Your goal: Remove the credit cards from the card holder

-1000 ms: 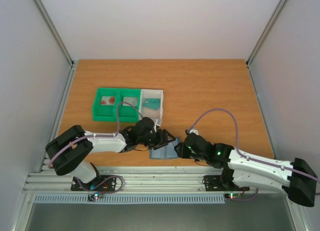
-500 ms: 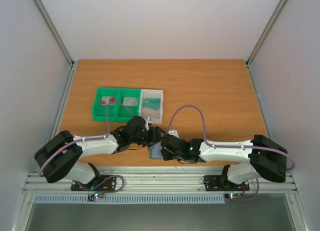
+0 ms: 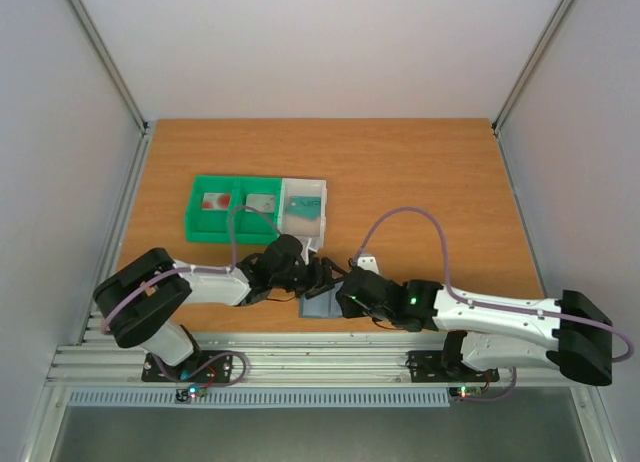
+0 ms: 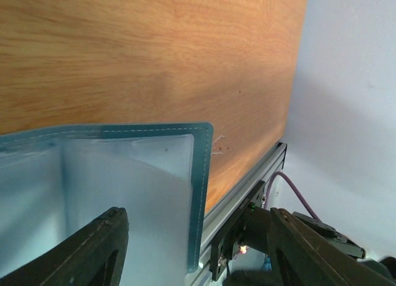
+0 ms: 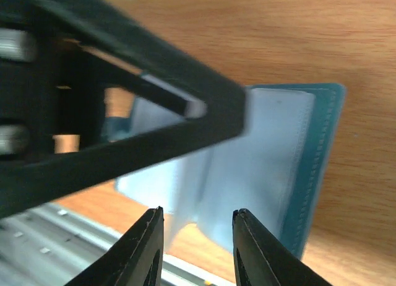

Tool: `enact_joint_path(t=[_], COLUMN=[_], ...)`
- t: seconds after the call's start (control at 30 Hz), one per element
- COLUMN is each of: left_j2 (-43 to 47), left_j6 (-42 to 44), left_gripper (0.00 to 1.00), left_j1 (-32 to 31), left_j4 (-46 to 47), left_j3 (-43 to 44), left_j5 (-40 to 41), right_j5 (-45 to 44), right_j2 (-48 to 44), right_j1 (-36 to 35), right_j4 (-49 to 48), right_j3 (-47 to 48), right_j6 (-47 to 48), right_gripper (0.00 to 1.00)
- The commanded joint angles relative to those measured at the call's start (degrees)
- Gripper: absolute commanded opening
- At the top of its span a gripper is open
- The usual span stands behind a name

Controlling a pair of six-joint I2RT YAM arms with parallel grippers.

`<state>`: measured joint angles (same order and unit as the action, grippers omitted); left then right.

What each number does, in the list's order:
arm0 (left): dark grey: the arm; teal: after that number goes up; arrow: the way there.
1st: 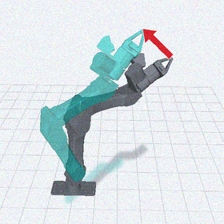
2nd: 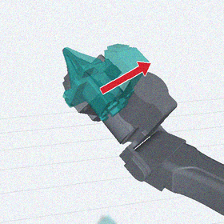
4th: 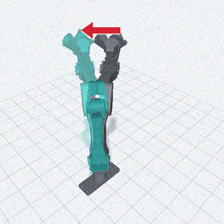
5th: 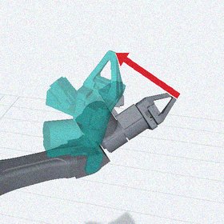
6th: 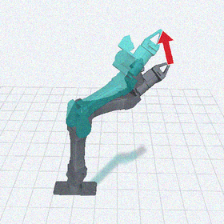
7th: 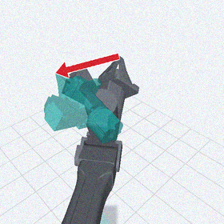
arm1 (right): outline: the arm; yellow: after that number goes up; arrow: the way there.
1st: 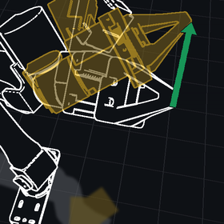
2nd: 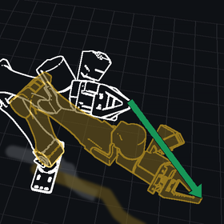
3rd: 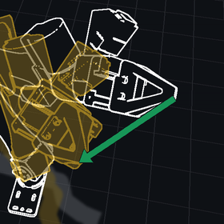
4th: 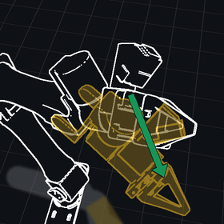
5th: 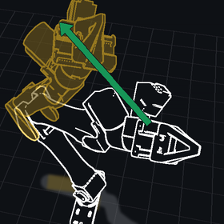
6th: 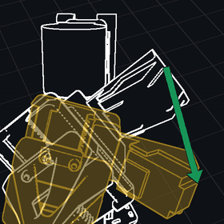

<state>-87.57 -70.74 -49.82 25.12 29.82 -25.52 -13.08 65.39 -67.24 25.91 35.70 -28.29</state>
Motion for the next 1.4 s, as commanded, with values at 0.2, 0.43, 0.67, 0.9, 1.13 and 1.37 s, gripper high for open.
enact_joint_path(t=[0.2, 0.43, 0.67, 0.9, 1.13, 1.37], left_j2=[-5.71, -0.01, 9.70, 10.85, 11.86, 11.76], left_j6=[-1.09, 0.50, -0.41, 0.44, 2.92, 4.62], left_gripper=[0.57, 0.60, 0.64, 0.67, 0.68, 0.68], left_j1=[-1.68, -1.20, 3.59, 4.68, 4.99, 4.93], left_j4=[7.86, 1.40, -3.26, -4.50, -10.30, -13.31], left_j3=[5.12, 4.02, -5.71, -7.68, -6.38, -5.37], left_j5=[-2.48, -0.79, 3.75, 3.11, 4.21, 4.94], right_j5=[6.63, 3.44, 0.72, 0.27, 1.35, 2.24], right_j2=[-3.09, 7.20, 12.37, 15.21, 16.38, 17.53], right_j1=[-0.85, -0.87, -0.70, -0.62, 0.39, 0.77], right_j4=[-9.80, -13.85, -16.04, -18.60, -19.38, -19.83], right_j3=[-3.54, -3.29, -3.08, -4.32, -5.01, -5.14], right_j6=[5.41, 5.68, 3.59, 1.11, 0.01, -0.42], right_gripper=[0.32, 0.29, 0.29, 0.27, 0.25, 0.24])
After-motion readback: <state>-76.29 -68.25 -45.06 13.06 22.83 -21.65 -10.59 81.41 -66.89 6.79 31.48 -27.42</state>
